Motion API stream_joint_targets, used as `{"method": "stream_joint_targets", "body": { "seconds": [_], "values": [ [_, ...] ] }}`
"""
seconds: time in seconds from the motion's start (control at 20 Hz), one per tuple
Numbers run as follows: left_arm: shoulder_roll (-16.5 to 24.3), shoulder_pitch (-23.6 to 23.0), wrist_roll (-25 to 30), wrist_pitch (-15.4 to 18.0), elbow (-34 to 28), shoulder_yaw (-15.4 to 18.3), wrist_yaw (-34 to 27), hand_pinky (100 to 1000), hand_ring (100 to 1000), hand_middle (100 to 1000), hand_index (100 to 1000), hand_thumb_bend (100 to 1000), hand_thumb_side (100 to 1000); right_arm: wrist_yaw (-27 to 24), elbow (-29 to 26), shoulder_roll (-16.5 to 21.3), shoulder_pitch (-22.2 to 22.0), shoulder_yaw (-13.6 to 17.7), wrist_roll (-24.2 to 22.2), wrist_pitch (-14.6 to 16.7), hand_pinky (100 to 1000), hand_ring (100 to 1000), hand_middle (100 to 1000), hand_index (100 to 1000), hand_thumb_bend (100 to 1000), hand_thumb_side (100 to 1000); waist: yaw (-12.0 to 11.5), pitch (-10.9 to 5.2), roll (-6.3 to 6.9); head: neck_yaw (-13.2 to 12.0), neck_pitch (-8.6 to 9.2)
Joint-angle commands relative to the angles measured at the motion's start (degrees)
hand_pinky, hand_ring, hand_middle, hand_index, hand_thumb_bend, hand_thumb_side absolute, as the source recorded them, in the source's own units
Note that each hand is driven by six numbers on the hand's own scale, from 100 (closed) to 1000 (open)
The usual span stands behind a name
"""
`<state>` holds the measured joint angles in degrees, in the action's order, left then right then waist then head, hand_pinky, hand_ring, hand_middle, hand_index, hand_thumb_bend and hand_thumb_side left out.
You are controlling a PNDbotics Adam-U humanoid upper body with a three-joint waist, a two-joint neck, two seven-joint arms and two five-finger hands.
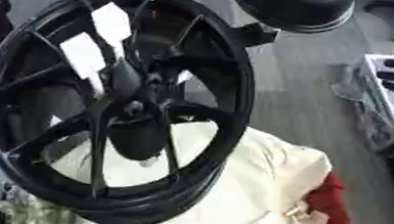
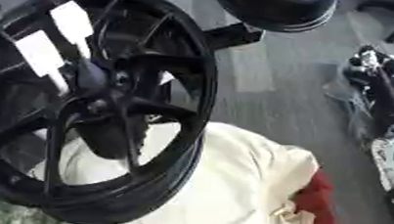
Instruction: Pull the pin out of the wheel hub.
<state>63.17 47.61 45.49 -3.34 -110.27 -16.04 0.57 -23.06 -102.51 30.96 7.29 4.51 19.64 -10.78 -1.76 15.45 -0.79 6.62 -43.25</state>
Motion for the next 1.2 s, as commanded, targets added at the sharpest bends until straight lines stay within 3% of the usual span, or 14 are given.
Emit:
{"method": "stream_joint_targets", "body": {
  "seconds": [0.05, 0.55, 0.95, 1.2],
  "values": [
    [-0.73, 2.45, 1.38, 0.41, 2.18, -0.70, 1.07, 848, 803, 752, 835, 651, 487, 0.05, -0.89, 0.87, 0.30, 0.36, -0.20, 0.11, 854, 727, 718, 823, 100, 639, 0.03, -1.47, -0.07, 0.84, -0.07],
    [-5.18, 6.95, 4.55, 1.82, 8.11, -3.07, 1.64, 848, 797, 754, 842, 653, 507, 0.21, -0.59, 0.66, 0.41, 0.39, -0.20, 0.37, 855, 729, 722, 825, 100, 638, 0.37, -1.73, -0.11, 2.01, -0.24],
    [-9.38, 10.84, 6.47, 3.84, 14.19, -7.18, 3.60, 831, 759, 688, 783, 607, 356, 0.15, -0.57, 0.81, 0.66, 0.22, -0.28, 0.17, 854, 725, 720, 824, 100, 636, 1.14, -1.77, 0.02, 1.91, -0.06],
    [-11.40, 12.42, 6.48, 5.57, 17.16, -9.59, 3.83, 830, 753, 677, 766, 582, 334, 0.11, -0.55, 0.84, 0.97, 0.11, -0.36, 0.08, 854, 724, 720, 824, 100, 635, 1.50, -1.61, 0.12, 1.85, 0.07]
  ]
}}
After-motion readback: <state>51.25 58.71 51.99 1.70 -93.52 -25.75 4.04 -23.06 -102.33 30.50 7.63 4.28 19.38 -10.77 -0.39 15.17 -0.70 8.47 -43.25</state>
